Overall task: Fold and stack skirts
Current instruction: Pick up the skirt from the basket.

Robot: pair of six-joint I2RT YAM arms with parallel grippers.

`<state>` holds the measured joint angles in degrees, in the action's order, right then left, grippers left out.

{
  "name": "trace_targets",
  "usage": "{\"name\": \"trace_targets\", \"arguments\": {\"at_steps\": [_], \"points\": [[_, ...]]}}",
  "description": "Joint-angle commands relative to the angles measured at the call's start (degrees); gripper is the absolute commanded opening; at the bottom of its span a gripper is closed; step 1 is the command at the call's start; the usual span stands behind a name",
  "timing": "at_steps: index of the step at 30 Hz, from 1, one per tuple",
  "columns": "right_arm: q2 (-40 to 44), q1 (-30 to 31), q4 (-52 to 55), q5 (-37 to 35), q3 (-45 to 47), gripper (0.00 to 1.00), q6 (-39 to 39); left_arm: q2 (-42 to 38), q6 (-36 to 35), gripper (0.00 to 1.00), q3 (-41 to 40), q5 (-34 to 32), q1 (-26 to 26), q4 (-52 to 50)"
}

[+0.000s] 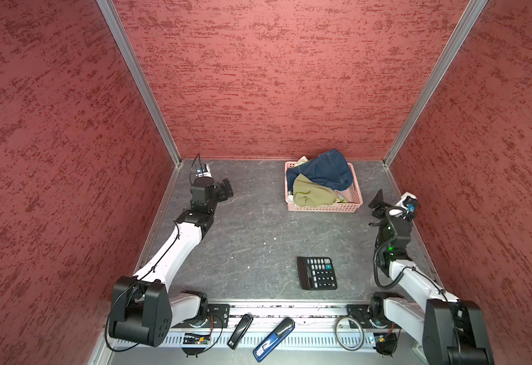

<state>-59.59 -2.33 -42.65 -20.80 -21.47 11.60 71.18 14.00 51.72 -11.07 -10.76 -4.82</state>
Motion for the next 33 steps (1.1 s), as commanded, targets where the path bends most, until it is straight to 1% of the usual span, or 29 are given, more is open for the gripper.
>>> {"name": "trace_targets", "arguments": {"at_steps": [1,2,3,5,8,12,15,19,23,25,27,28,29,30,31,32,33], "points": [[-0.96,0.22,18.76,5.04,-8.39,0.99,5.66,2.99,4.83,0.96,5.13,6.0,-3.78,-11.44],[-2.81,0.36,23.13,8.24,-12.06,0.99,6.72,4.61,5.28,0.96,6.74,8.16,-5.27,-12.37],[-4.63,0.63,26.69,11.82,-15.26,0.96,7.28,6.19,5.34,0.96,7.99,10.0,-7.0,-13.04],[-7.84,1.91,31.23,16.41,-19.46,0.94,7.65,9.56,5.25,0.96,10.12,13.27,-10.12,-14.08],[-13.89,4.34,37.49,21.83,-26.36,0.91,6.51,14.97,5.65,0.94,12.92,16.97,-13.61,-15.46],[-21.57,7.48,46.46,28.53,-35.61,0.84,4.51,20.53,8.07,0.93,14.91,21.05,-16.28,-15.31],[-25.58,10.7,51.7,29.72,-39.02,0.85,2.59,24.18,10.06,0.92,16.08,24.89,-16.65,-14.7],[-29.26,12.55,55.74,33.29,-40.73,0.86,0.71,28.51,11.46,0.91,17.7,27.97,-17.18,-13.52],[-31.82,14.89,56.93,33.81,-41.42,0.87,-0.92,32.37,14.13,0.89,19.95,30.41,-17.25,-11.2],[-34.04,15.41,56.98,35.44,-41.87,0.87,-0.95,34.32,15.89,0.88,21.56,32.16,-17.26,-9.58],[-36.01,16.24,57.2,35.45,-42.78,0.85,-1.44,35.76,17.77,0.88,22.6,32.75,-17.23,-7.68],[-36.98,16.6,57.22,35.64,-43.33,0.81,-1.95,36.44,18.7,0.88,23.02,33.31,-17.11,-6.5],[-37.6,16.76,56.47,35.63,-43.53,0.7,-2.01,37.38,19.32,0.88,23.54,33.83,-17.01,-5.83],[-38.06,16.76,55.8,35.33,-43.84,0.44,-1.66,38.2,19.93,0.88,24.22,34.47,-16.95,-5.35],[-38.63,16.79,55.5,34.43,-44.93,0.1,-1.34,39.22,20.34,0.88,25.06,34.95,-16.92,-4.9],[-38.82,16.77,55.61,33.81,-46.09,0.0,-1.04,39.98,20.5,0.87,25.74,35.21,-16.8,-4.93],[-38.7,16.75,55.75,33.4,-47.65,0.0,-0.66,40.71,20.62,0.87,26.59,35.3,-16.78,-4.88]]}}
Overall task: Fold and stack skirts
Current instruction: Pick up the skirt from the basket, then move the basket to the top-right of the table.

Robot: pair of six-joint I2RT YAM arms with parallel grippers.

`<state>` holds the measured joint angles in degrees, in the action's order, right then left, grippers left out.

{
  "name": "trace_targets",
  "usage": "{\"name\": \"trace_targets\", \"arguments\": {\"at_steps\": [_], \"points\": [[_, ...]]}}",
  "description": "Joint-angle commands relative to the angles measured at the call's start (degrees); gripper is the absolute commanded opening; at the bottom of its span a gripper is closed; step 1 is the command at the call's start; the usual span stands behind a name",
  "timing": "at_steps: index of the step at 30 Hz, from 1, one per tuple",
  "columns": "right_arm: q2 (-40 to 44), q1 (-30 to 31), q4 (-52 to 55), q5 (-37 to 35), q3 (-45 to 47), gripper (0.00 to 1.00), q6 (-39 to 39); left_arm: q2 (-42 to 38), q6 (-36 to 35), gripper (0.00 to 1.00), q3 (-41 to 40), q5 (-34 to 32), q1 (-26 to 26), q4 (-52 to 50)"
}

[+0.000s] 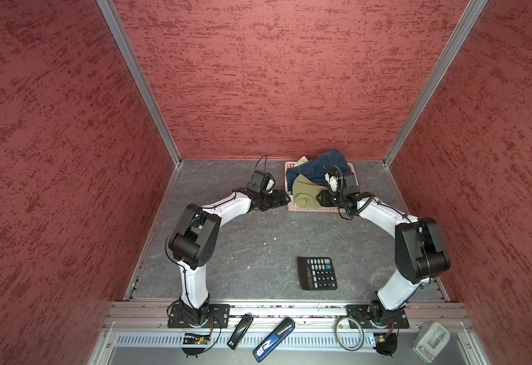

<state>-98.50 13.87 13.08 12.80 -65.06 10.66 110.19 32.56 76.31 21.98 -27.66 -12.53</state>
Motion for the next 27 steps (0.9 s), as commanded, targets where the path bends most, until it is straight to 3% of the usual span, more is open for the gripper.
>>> {"name": "trace_targets", "arguments": {"at_steps": [1,10,19,27], "points": [[0.47,0.57,0.23,-0.36,-5.92,0.0,0.66,2.35,2.25,0.87,2.66,2.66,0.15,3.1],[1.47,0.31,7.31,1.16,-26.12,0.0,2.24,7.24,3.87,0.86,8.28,5.6,1.18,3.32],[2.86,-1.16,10.37,-3.42,-38.02,0.0,4.55,10.46,5.37,0.85,12.14,7.1,1.21,4.13],[3.42,-8.66,12.71,-9.13,-54.38,0.0,9.41,11.83,3.92,0.84,14.1,7.07,0.26,2.34]]}}
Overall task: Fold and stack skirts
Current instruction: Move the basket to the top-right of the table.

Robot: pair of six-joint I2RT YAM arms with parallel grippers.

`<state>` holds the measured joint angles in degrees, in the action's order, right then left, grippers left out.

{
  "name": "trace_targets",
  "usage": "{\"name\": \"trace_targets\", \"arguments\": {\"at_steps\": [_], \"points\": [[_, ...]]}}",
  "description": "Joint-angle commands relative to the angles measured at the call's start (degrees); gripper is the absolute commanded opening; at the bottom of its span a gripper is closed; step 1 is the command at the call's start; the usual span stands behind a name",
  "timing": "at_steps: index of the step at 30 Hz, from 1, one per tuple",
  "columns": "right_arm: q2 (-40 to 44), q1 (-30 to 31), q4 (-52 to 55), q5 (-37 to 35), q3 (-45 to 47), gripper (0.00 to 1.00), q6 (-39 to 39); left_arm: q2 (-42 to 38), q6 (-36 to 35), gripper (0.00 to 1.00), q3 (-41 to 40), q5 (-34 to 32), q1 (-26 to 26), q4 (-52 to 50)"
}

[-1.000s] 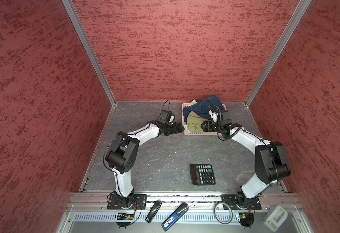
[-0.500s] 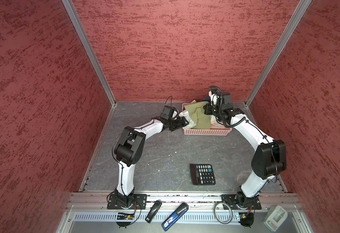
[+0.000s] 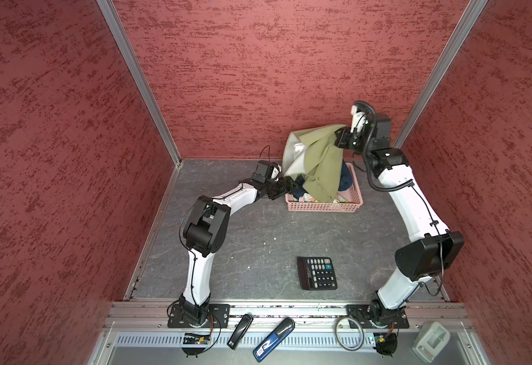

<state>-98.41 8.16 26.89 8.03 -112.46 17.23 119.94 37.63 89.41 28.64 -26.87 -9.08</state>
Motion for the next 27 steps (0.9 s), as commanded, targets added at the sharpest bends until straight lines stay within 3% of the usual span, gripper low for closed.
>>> {"name": "trace_targets", "arguments": {"at_steps": [1,8,10,22,24,27], "points": [[3.04,-3.91,-0.21,-4.85,-9.51,0.0,3.12,2.37,-1.15,0.83,1.24,0.37,-0.53,-1.11],[-2.96,-9.72,10.44,-3.62,-31.2,0.0,3.0,6.4,-2.11,0.81,6.93,-0.18,-2.19,-3.41],[-3.75,-10.63,12.37,-3.38,-33.67,0.0,2.68,8.05,-1.81,0.8,9.41,-0.18,-3.07,-3.64],[0.91,-11.95,9.32,-0.72,-22.38,0.0,3.07,28.91,1.21,0.79,43.58,2.28,-11.16,-8.11],[0.44,-12.01,9.49,-0.02,-22.46,0.0,2.79,30.58,1.74,0.79,45.76,2.47,-11.96,-6.88],[0.16,-11.76,9.32,1.64,-22.95,0.0,2.72,27.2,2.08,0.8,40.58,2.48,-10.86,-3.64]]}}
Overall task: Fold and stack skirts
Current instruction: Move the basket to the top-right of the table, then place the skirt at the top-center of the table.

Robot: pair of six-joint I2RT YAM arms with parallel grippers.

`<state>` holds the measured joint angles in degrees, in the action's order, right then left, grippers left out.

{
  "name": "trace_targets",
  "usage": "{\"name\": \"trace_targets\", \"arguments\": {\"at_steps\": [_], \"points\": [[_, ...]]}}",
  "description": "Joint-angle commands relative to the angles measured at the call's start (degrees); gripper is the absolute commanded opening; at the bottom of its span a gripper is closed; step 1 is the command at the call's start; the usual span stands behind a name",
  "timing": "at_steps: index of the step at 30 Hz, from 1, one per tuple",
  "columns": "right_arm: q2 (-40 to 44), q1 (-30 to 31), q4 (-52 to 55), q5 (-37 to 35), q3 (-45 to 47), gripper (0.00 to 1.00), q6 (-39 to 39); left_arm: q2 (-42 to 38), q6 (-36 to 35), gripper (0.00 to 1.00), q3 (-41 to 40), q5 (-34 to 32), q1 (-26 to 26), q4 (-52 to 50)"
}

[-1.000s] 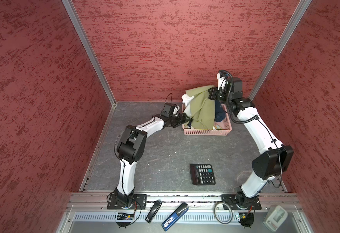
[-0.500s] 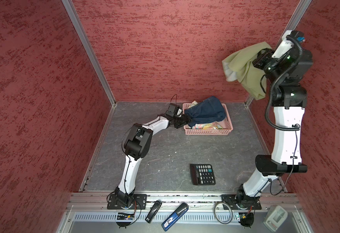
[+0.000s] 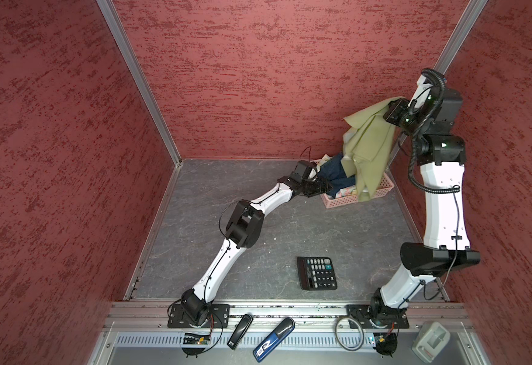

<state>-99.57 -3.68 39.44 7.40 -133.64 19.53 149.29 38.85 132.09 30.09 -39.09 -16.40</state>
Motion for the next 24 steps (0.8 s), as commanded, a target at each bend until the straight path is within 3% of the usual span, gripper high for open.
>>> {"name": "trace_targets", "arguments": {"at_steps": [1,5,11,14,17,19,24], "points": [[1.26,0.34,-3.23,2.59,-1.95,0.0,0.4,-4.92,1.04,0.8,-6.02,0.96,2.06,5.83],[0.94,4.32,-2.71,0.71,-2.06,0.0,-2.28,-20.57,1.98,0.82,-26.67,-0.02,7.76,16.02],[-1.74,15.25,-2.07,-1.34,-3.06,0.0,-5.41,-45.28,0.24,0.89,-51.85,-0.79,18.04,20.28],[-4.24,22.7,-0.36,-3.89,-5.34,0.0,-6.76,-55.57,-0.38,0.92,-61.36,-1.84,23.32,15.45],[-6.67,29.83,1.79,-4.43,-8.39,0.0,-6.53,-62.24,-3.15,0.92,-65.64,-6.22,28.28,2.24],[-7.6,33.83,2.03,-5.8,-9.06,0.0,-6.56,-66.06,-2.58,0.92,-69.13,-5.96,32.22,-1.05],[-9.31,37.17,2.06,-5.61,-4.88,0.0,-4.16,-76.32,-3.14,0.92,-76.33,-8.03,41.3,-5.91]]}}
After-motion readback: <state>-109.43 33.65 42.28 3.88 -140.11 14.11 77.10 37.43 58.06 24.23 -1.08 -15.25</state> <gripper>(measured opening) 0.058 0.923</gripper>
